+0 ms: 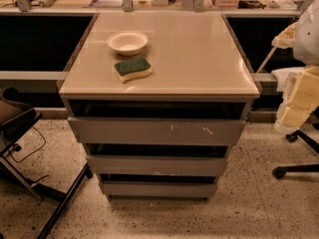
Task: Open middle drawer
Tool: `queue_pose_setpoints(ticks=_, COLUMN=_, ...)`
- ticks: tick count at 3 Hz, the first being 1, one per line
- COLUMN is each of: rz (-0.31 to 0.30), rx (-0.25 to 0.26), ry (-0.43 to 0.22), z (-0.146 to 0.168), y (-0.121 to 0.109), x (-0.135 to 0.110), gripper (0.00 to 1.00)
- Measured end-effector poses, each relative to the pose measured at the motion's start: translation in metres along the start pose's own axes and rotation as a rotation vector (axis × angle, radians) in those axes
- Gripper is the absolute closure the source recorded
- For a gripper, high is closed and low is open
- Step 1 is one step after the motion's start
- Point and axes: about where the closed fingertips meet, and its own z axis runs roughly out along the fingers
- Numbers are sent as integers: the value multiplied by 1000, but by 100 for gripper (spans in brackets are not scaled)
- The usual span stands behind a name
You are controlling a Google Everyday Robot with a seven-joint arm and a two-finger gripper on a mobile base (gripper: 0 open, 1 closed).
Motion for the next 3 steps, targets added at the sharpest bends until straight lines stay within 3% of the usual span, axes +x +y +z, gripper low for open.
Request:
queue_pose_setpoints(ticks=2, rz=4, rx=8, ry=-33, z=10, y=11, x=-2, gripper=0)
queue_pose_setpoints(ticks=3, rz=51, rx=8, ry=-138, z=31, y=48, x=-9, gripper=0)
